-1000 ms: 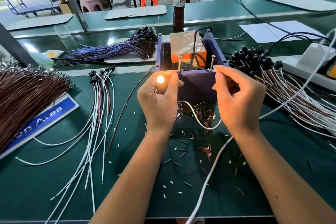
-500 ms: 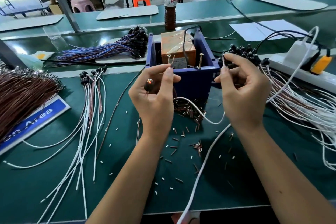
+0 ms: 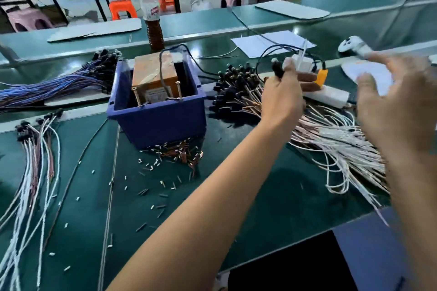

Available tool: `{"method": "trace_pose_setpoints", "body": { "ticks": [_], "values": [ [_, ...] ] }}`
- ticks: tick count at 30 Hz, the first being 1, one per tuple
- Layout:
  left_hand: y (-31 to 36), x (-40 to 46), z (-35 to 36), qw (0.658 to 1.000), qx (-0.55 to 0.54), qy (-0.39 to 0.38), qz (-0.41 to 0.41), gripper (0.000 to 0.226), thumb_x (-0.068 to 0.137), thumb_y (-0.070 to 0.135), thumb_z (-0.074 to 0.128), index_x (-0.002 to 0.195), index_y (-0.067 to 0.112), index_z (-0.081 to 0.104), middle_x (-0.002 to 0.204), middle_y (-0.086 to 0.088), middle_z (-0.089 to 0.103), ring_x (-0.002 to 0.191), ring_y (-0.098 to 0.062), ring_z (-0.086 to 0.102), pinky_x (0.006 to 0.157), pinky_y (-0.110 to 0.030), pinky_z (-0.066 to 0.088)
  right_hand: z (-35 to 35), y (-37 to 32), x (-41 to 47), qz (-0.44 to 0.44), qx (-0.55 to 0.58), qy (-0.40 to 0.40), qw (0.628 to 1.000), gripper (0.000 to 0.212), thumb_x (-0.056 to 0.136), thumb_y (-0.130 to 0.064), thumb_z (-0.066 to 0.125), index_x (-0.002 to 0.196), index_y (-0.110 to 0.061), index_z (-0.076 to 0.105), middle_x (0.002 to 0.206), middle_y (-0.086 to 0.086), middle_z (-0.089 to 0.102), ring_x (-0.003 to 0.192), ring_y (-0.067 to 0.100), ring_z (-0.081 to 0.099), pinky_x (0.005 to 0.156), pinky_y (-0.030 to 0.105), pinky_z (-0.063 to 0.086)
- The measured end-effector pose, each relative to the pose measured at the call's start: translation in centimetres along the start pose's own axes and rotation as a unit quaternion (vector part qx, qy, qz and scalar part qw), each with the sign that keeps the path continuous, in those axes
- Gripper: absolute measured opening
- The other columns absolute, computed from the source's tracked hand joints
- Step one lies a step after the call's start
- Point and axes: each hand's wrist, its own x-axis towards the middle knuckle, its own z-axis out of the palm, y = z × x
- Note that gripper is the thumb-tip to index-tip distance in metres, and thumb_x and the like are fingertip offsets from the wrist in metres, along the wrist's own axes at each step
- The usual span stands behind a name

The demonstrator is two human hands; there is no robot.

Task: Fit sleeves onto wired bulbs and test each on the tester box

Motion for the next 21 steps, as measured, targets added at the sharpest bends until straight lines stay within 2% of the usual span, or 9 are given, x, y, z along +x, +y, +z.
{"method": "trace_pose_setpoints", "body": {
  "ticks": [3, 5, 6, 8, 12, 15, 17, 19, 21],
  "values": [
    [-0.1, 0.7, 2.6, 0.999, -0.04, 0.005, -0.026, 0.071, 0.11, 0.054, 0.029, 0.107, -0.001, 0.073, 0.098, -0.018, 0.076, 0.071, -0.022, 0.06, 0.075, -0.034, 0.051, 0.3, -0.9, -0.7, -0.134, 0.031, -0.147, 0.98, 0.026, 0.103, -0.029, 0.059, 0.123, -0.022, 0.073, 0.105, -0.001, 0.075, 0.094, 0.019, 0.066, 0.085, 0.027, 0.052],
    [-0.2, 1.1, 3.2, 0.998, -0.052, 0.005, -0.047, 0.075, 0.11, 0.056, 0.026, 0.107, 0.0, 0.076, 0.099, -0.018, 0.076, 0.079, -0.024, 0.064, 0.082, -0.034, 0.054, 0.8, -1.0, -1.3, -0.157, 0.034, -0.235, 0.959, 0.02, 0.104, -0.022, 0.06, 0.119, -0.02, 0.074, 0.086, -0.012, 0.068, 0.079, 0.011, 0.06, 0.071, 0.004, 0.039],
    [-0.4, 1.3, 3.2, 0.997, -0.047, 0.002, -0.058, 0.075, 0.11, 0.057, 0.026, 0.108, 0.002, 0.077, 0.097, -0.015, 0.076, 0.078, -0.024, 0.064, 0.08, -0.032, 0.054, 1.0, -0.8, -1.4, -0.149, 0.038, -0.259, 0.954, 0.018, 0.103, -0.02, 0.061, 0.115, -0.021, 0.075, 0.078, -0.017, 0.065, 0.073, 0.011, 0.06, 0.065, 0.003, 0.038],
    [-0.9, 1.6, 3.0, 0.998, -0.014, -0.014, -0.065, 0.073, 0.108, 0.061, 0.025, 0.107, 0.012, 0.08, 0.099, -0.01, 0.074, 0.086, -0.023, 0.064, 0.089, -0.035, 0.053, 1.4, -0.3, -1.5, -0.125, 0.042, -0.293, 0.947, 0.012, 0.1, -0.018, 0.066, 0.101, -0.026, 0.075, 0.067, -0.016, 0.065, 0.058, 0.006, 0.061, 0.056, 0.006, 0.039],
    [-2.0, 1.6, 2.2, 0.993, 0.117, 0.001, -0.005, 0.061, 0.101, 0.069, 0.039, 0.115, 0.024, 0.077, 0.129, -0.01, 0.061, 0.133, -0.03, 0.047, 0.12, -0.051, 0.03, 2.1, 1.0, -1.0, -0.086, 0.022, -0.249, 0.964, 0.019, 0.1, -0.025, 0.068, 0.081, -0.028, 0.072, 0.061, -0.012, 0.059, 0.06, 0.003, 0.057, 0.052, 0.015, 0.034],
    [-2.9, 1.5, 1.0, 0.976, 0.198, 0.054, 0.08, 0.058, 0.1, 0.064, 0.046, 0.132, 0.02, 0.066, 0.162, -0.007, 0.029, 0.154, -0.021, 0.01, 0.127, -0.049, 0.009, 2.3, 2.5, 0.3, -0.007, -0.038, -0.175, 0.984, 0.015, 0.101, -0.027, 0.066, 0.091, -0.02, 0.075, 0.065, -0.004, 0.058, 0.063, 0.019, 0.053, 0.058, 0.034, 0.034],
    [-3.2, 1.4, 0.0, 0.961, 0.234, 0.07, 0.132, 0.051, 0.102, 0.06, 0.044, 0.134, 0.023, 0.061, 0.172, -0.002, 0.006, 0.156, -0.013, -0.007, 0.126, -0.046, -0.001, 2.5, 3.1, 1.2, 0.028, -0.098, -0.215, 0.971, 0.015, 0.102, -0.027, 0.065, 0.098, -0.02, 0.077, 0.078, 0.007, 0.066, 0.072, 0.029, 0.057, 0.065, 0.036, 0.039],
    [-3.1, 1.5, -1.0, 0.943, 0.268, 0.092, 0.174, 0.053, 0.103, 0.056, 0.042, 0.142, 0.023, 0.054, 0.173, 0.003, -0.006, 0.156, -0.011, -0.016, 0.125, -0.041, -0.006, 3.3, 2.4, 1.7, 0.043, -0.141, -0.288, 0.946, 0.015, 0.101, -0.031, 0.067, 0.104, -0.024, 0.08, 0.098, 0.012, 0.073, 0.08, 0.028, 0.06, 0.07, 0.034, 0.042],
    [-2.7, 1.9, -1.6, 0.917, 0.314, 0.112, 0.221, 0.061, 0.103, 0.053, 0.038, 0.153, 0.019, 0.044, 0.173, 0.002, -0.011, 0.156, -0.012, -0.021, 0.126, -0.038, -0.009, 4.8, 1.1, 2.2, 0.044, -0.125, -0.293, 0.947, 0.016, 0.099, -0.034, 0.071, 0.109, -0.026, 0.08, 0.105, 0.01, 0.075, 0.077, 0.023, 0.059, 0.072, 0.032, 0.041]
  ]
}}
